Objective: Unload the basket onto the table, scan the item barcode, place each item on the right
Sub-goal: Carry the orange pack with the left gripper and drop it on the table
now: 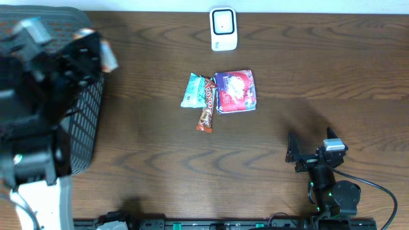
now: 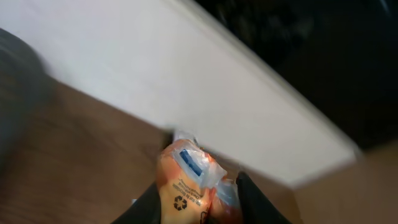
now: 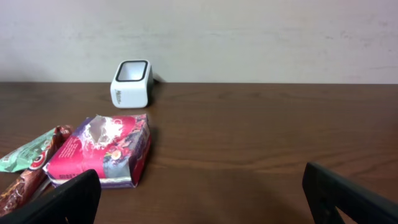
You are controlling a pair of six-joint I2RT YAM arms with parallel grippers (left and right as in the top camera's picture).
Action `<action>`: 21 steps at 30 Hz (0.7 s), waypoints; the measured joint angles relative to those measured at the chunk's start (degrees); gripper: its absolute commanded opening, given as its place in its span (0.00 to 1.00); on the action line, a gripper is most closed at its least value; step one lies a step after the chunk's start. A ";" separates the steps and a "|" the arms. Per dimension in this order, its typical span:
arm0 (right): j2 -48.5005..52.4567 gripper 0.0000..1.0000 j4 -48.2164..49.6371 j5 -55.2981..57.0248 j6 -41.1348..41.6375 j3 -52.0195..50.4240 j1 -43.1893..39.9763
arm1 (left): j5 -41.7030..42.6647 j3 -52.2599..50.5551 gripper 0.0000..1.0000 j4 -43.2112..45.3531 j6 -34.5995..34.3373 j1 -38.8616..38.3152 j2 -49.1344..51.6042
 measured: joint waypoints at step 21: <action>0.00 0.99 0.00 0.00 0.00 0.00 0.00 | -19.58 -0.04 0.28 -2.08 9.68 -27.56 37.38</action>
